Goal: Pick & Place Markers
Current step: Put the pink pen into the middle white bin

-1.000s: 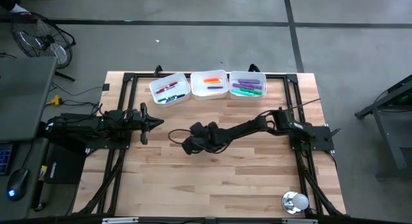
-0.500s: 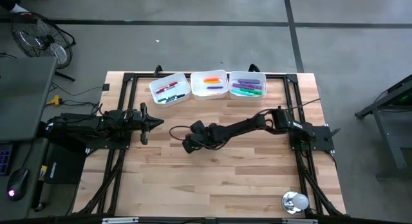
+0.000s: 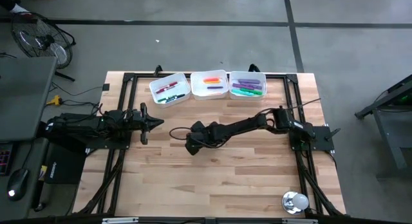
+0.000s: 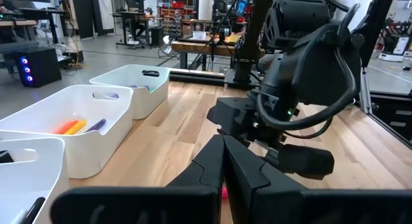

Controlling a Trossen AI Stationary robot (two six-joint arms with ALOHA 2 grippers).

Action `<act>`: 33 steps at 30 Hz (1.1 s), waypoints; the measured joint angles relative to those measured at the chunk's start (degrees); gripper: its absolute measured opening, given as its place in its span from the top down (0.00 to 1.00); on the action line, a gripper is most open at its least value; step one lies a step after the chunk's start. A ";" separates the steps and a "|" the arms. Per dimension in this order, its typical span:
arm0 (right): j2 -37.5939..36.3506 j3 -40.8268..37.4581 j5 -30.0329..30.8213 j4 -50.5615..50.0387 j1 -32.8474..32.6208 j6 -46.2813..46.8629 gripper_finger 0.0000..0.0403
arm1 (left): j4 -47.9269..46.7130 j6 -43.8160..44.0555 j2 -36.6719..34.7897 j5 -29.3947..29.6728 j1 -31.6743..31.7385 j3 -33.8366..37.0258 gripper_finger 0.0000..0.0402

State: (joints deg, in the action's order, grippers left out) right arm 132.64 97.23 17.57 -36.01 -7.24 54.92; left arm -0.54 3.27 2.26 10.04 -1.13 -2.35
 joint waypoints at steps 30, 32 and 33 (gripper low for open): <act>0.00 2.58 -7.95 -1.41 5.06 -4.72 0.47 | 0.00 0.00 0.00 0.02 0.00 0.00 0.98; 0.03 2.56 -6.13 0.45 5.02 -5.39 0.47 | 0.00 0.00 0.02 0.02 0.00 0.02 0.98; 0.08 2.52 -5.17 1.66 4.91 -5.73 0.47 | 0.00 0.00 0.01 0.02 -0.01 0.00 0.98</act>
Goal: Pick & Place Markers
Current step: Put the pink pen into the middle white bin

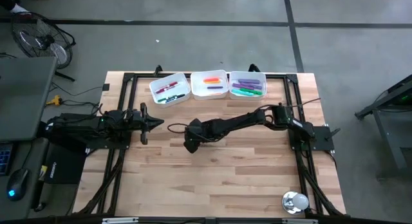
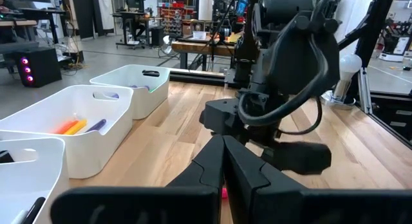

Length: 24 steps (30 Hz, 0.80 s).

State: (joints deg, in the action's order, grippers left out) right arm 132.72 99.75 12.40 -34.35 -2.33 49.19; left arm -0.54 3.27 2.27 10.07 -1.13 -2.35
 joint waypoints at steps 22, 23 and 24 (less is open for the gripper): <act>3.00 -1.71 6.43 0.54 -3.05 1.50 0.62 | 0.00 0.00 0.00 0.00 0.01 0.00 0.98; 3.04 -1.71 6.73 0.54 -3.21 1.21 0.64 | 0.00 0.00 0.01 0.00 0.01 0.00 0.98; 3.04 -1.71 6.36 0.45 -3.21 0.97 0.67 | 0.00 0.00 0.01 0.00 0.01 0.00 0.98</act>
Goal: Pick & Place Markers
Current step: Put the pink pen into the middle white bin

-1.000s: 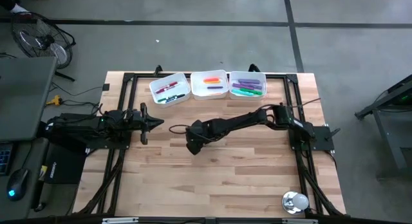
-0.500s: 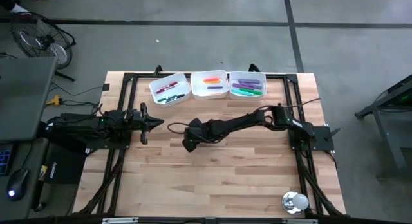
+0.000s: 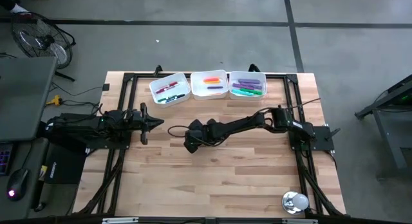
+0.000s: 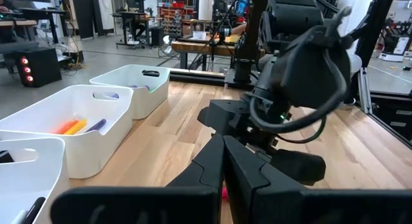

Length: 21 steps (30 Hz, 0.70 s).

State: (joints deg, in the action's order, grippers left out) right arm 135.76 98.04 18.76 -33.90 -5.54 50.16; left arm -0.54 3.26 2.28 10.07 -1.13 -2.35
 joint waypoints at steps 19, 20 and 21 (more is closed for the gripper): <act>-0.20 0.23 -7.53 -3.03 -1.57 -20.54 0.88 | 0.00 0.00 -0.01 0.00 0.00 0.00 0.98; -0.24 0.29 -8.42 -3.28 -1.56 -21.20 0.89 | 0.00 -0.01 -0.02 0.00 0.00 0.00 0.98; -0.27 0.31 -9.05 -3.45 -1.57 -22.37 0.90 | 0.00 0.00 -0.02 0.00 0.00 0.00 0.98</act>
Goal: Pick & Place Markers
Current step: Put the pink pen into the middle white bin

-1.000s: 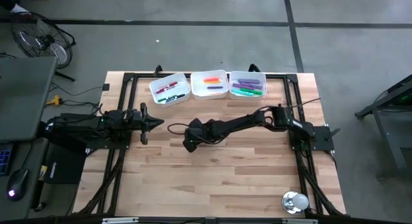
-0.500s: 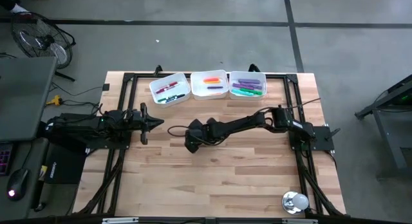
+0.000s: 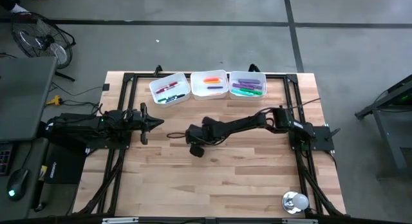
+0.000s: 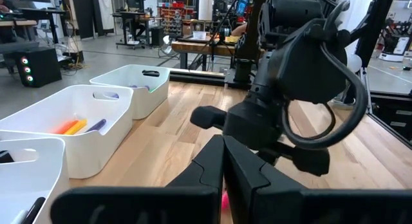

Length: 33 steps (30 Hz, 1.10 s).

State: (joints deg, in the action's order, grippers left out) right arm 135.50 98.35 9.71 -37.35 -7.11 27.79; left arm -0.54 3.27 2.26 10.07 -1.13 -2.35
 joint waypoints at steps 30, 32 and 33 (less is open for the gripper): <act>-5.02 -0.44 -13.80 -12.73 4.22 -22.49 0.93 | 0.00 0.00 0.00 -0.02 0.00 0.00 0.98; -5.02 -0.44 -13.21 -12.75 4.22 -22.49 0.93 | 0.00 0.00 0.02 -0.02 0.00 0.02 0.98; -5.02 -0.44 -13.10 -12.73 4.23 -22.51 0.93 | 0.00 0.00 0.01 -0.02 0.00 0.00 0.98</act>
State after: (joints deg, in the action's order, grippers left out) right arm 130.48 97.91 -3.39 -50.09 -2.88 5.28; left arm -0.54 3.27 2.28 10.04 -1.13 -2.35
